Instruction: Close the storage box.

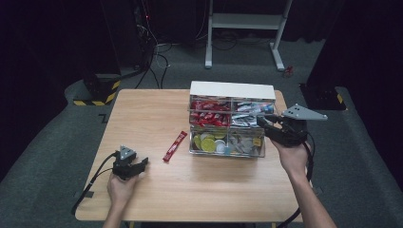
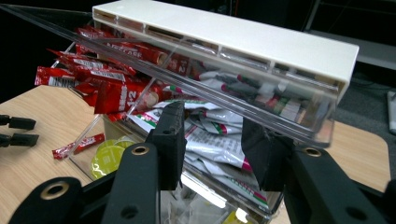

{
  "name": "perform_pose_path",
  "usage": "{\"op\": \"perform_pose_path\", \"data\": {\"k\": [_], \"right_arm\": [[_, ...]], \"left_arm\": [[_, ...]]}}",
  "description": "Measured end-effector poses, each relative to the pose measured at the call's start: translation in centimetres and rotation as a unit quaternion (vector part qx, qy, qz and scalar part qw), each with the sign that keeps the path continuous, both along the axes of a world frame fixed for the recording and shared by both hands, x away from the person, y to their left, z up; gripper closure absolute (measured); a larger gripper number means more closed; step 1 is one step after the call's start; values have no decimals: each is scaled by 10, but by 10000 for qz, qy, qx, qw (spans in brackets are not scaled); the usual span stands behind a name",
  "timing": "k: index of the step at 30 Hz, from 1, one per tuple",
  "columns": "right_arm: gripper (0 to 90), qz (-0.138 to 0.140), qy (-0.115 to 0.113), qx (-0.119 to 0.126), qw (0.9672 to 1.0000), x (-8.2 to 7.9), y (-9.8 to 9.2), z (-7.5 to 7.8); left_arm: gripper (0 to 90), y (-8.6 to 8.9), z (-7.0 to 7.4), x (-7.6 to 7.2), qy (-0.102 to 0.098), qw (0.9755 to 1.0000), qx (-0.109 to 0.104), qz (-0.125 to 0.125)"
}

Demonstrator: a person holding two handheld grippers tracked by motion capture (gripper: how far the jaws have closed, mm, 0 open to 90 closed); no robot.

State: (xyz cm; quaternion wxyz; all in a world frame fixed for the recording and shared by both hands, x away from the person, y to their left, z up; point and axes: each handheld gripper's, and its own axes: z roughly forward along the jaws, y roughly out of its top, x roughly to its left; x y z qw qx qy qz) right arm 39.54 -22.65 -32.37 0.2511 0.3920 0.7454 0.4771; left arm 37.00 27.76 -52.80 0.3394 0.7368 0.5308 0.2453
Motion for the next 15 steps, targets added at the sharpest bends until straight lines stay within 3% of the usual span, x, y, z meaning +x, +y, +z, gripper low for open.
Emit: {"op": "perform_pose_path", "data": {"k": [15], "right_arm": [[580,-53,146,-62,9999,-3,-9,-10]], "left_arm": [[406,-1,0,0,7,10000,-4,-6]]}}
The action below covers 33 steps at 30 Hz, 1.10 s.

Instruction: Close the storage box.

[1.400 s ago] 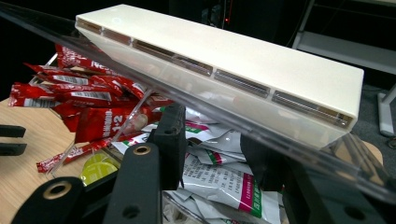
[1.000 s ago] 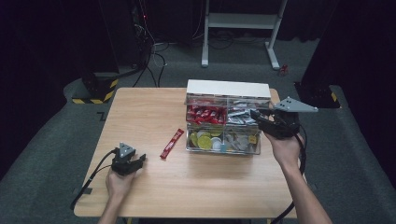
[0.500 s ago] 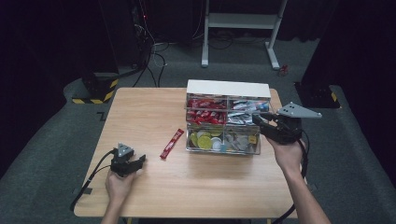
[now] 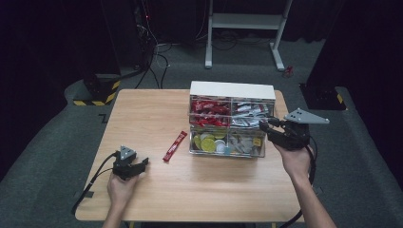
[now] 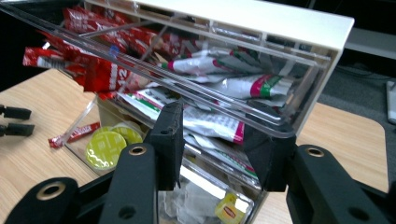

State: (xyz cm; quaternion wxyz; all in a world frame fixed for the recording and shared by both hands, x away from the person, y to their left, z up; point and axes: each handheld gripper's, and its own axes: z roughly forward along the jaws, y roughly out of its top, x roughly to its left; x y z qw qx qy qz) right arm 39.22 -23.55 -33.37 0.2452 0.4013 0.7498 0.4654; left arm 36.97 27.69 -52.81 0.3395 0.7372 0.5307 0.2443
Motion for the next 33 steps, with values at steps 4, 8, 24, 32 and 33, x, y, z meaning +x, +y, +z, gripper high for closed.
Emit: {"op": "perform_pose_path", "data": {"k": [4,8,24,32,33], "right_arm": [[572,-39,42,-28,10000,0,-4,-2],[560,-128,72,-2,9999,-1,-9,-5],[559,-139,-15,60,9999,-13,-21,-9],[558,-184,-72,138,9997,-21,-27,-11],[559,-195,-76,145,9997,-22,-28,-12]], "left_arm": [[405,0,0,0,-1,10000,-1,3],[405,0,0,0,0,10000,0,4],[404,0,0,0,1,10000,-2,4],[404,0,0,0,-2,10000,8,1],[404,0,0,0,-1,10000,5,3]]}}
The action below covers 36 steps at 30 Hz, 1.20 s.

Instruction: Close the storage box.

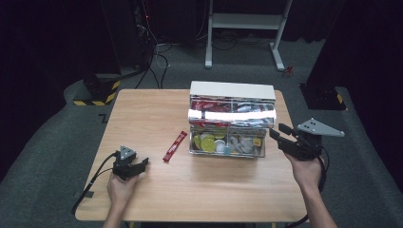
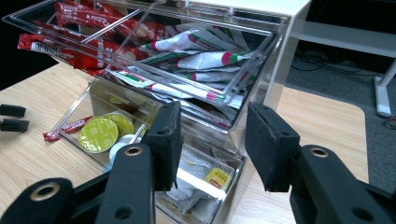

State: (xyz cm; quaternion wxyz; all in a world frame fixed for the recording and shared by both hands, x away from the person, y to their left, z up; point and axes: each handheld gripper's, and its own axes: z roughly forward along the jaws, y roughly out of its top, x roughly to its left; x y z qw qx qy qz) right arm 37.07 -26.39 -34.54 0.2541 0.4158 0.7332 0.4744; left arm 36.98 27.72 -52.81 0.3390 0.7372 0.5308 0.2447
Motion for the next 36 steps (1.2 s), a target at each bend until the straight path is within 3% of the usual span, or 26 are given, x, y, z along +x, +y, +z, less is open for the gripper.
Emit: {"op": "perform_pose_path", "data": {"k": [25,30,36], "right_arm": [[545,-214,297,330,9988,-11,-25,-42],[541,-246,345,429,9982,-13,-27,-56],[538,-375,345,121,9986,-17,-18,-73]], "left_arm": [[404,0,0,0,0,10000,-8,3],[403,0,0,0,0,10000,-10,2],[403,0,0,0,0,10000,-10,3]]}}
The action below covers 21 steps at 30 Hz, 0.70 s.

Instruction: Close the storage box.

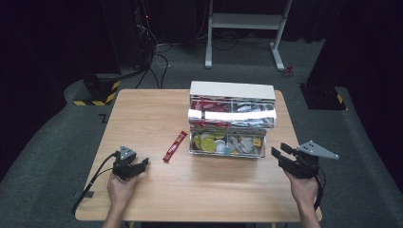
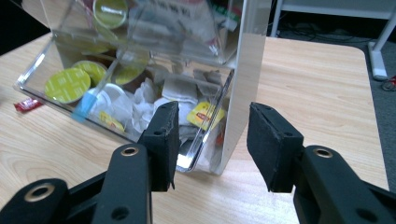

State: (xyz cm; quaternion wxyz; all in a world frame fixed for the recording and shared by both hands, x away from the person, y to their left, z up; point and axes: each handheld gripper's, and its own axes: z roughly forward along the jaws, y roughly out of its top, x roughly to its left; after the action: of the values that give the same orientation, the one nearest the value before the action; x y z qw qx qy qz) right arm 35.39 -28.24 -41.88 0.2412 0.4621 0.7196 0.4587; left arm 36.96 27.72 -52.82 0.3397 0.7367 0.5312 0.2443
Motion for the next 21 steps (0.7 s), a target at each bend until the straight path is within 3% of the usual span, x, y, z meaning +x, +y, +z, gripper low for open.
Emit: {"op": "perform_pose_path", "data": {"k": [21], "right_arm": [[531,-122,15,-98,9999,1,11,-24]], "left_arm": [[403,0,0,0,1,10000,0,-1]]}}
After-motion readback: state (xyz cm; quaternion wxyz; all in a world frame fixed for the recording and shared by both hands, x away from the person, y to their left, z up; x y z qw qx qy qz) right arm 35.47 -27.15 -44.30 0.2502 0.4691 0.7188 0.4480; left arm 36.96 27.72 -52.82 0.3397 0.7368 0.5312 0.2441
